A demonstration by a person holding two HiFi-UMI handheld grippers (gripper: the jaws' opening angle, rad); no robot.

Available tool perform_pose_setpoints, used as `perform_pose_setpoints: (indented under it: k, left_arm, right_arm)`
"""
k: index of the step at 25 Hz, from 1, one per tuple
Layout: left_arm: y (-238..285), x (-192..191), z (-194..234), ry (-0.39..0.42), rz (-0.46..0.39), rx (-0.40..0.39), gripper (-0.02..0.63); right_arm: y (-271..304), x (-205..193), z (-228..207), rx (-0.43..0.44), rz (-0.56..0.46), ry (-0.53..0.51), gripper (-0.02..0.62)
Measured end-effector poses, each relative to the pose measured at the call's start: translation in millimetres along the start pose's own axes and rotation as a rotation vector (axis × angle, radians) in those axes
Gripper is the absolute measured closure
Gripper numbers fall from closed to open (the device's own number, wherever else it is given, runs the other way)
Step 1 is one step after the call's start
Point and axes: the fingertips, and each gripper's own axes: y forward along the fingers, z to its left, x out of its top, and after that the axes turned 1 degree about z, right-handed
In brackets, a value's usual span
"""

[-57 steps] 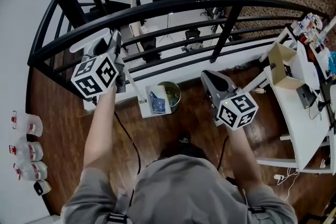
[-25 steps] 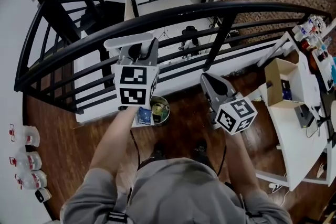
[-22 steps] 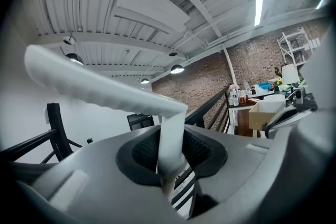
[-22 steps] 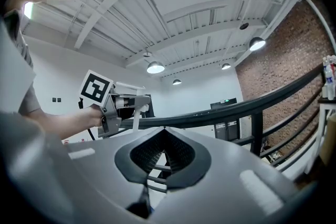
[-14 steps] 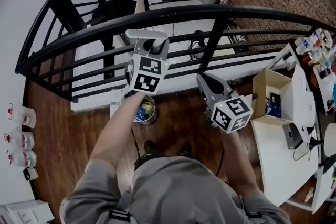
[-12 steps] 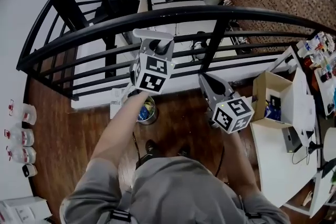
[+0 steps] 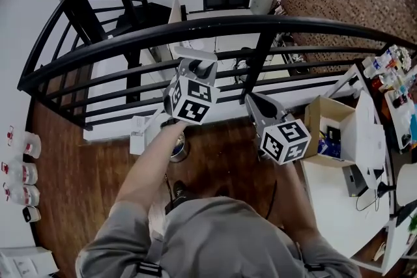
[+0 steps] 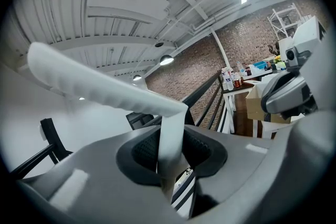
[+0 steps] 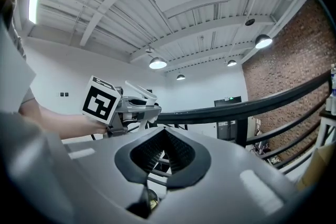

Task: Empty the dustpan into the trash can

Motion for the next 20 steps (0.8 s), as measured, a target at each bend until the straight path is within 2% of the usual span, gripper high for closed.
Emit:
perform_pose_setpoints:
  k: [5, 10, 14, 20]
  left_arm:
    - [-14, -3, 16, -0.014, -0.025, 0.006, 0.505]
    - [-52, -9, 62, -0.058, -0.078, 0.047, 0.509]
    - [-92, -19, 101, -0.090, -0.103, 0.072, 0.514]
    - [-169, -51, 176, -0.172, -0.150, 0.131, 0.517]
  right_arm:
    - [4, -1, 2, 0.046, -0.010, 0.016, 0.595]
    - [20, -3, 26, 0.103, -0.012, 0.019, 0.595]
    - [33, -7, 70, 0.143, 0.010, 0.004, 0.595]
    - [57, -2, 136, 0.158, 0.002, -0.023, 0.595]
